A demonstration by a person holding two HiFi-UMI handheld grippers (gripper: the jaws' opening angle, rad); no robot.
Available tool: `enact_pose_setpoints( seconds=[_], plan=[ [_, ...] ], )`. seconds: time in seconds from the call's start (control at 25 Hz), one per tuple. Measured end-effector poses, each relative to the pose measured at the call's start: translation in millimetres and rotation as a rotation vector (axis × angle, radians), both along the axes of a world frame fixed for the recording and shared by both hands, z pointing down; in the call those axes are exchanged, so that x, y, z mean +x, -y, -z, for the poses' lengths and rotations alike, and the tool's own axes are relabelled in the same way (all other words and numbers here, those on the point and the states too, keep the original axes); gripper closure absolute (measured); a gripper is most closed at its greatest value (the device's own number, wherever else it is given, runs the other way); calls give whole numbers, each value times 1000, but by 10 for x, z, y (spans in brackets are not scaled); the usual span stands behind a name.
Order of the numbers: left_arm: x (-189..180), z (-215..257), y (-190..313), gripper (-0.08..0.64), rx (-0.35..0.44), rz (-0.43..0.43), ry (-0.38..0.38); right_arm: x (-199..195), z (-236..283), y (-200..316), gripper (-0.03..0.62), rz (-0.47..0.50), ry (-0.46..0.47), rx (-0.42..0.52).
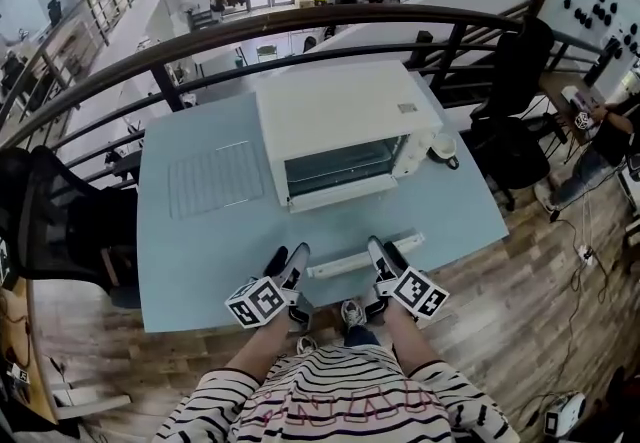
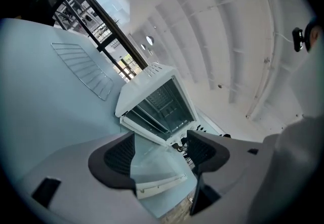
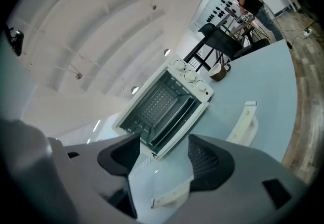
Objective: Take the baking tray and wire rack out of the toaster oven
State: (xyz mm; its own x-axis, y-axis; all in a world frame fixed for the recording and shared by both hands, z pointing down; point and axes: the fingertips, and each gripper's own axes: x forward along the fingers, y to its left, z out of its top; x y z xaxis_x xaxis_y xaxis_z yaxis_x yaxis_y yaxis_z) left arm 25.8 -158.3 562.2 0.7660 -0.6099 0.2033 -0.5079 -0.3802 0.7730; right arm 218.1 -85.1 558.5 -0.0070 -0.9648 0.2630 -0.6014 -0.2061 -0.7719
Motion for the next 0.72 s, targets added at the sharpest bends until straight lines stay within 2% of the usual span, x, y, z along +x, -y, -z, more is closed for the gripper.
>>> enact_pose_setpoints(
  seconds=[0.36,0.72],
  plan=[
    [444,-71,493,222,-48,123,-51,541,-143,656,278,31,95,5],
    [640,-204,985,222,-77,264,-75,923,-389,1297,278,30,266,11]
  ],
)
